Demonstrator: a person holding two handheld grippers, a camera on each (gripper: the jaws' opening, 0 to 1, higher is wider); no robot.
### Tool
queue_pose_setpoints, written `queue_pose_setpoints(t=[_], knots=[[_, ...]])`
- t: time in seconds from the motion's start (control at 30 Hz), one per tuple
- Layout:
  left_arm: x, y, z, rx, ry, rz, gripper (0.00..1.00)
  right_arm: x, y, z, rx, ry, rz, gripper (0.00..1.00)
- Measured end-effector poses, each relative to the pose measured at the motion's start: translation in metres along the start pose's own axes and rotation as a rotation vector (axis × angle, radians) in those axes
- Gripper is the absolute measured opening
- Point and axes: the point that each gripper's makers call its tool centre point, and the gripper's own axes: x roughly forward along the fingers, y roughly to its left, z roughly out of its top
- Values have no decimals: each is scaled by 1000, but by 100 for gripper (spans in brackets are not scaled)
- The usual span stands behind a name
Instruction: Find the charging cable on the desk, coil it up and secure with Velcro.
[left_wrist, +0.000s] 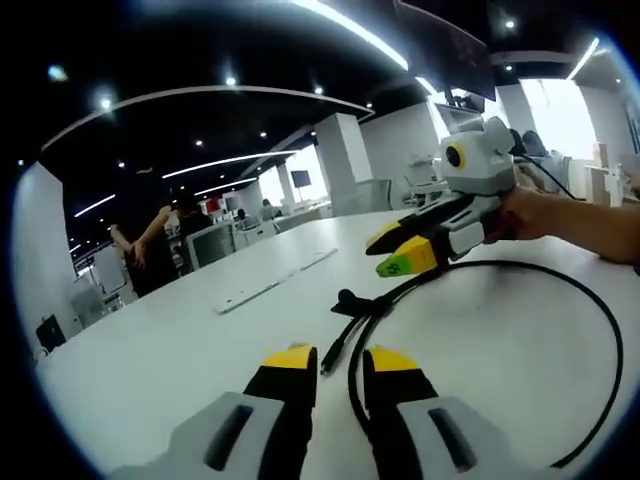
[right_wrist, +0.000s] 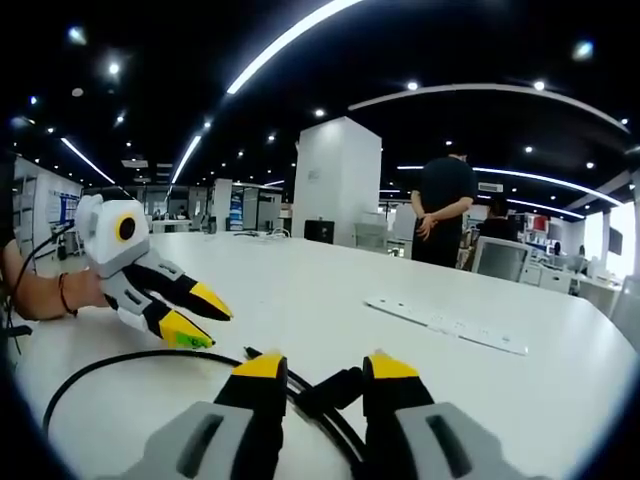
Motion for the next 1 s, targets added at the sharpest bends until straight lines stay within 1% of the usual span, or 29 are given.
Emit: queue_pose_setpoints(t=[0.13, 0.3, 0.43, 0.57, 0.7, 0.83, 1.0], knots=[[-3, 4, 8, 2, -37, 16, 22, 0, 0, 0, -3, -1, 2, 31], [-8, 8, 20, -28, -93, 16, 24, 0, 2, 1, -6, -5, 3, 31], [-15, 14, 34, -86, -166, 23, 26, -2, 4, 4, -10, -10, 3, 31], [-23, 25, 44, -134, -221, 45, 27, -7, 2, 10, -11, -30, -8, 31], [-27, 28, 49, -145, -247, 53, 28, -10, 1, 13, -10, -40, -15, 31], [-28, 27, 51, -140, -251, 49, 28, -10, 5, 16, -19, -43, -12, 31], [-33, 30, 58, -149, -283, 58, 29, -11, 8, 21, -30, -55, -8, 32]])
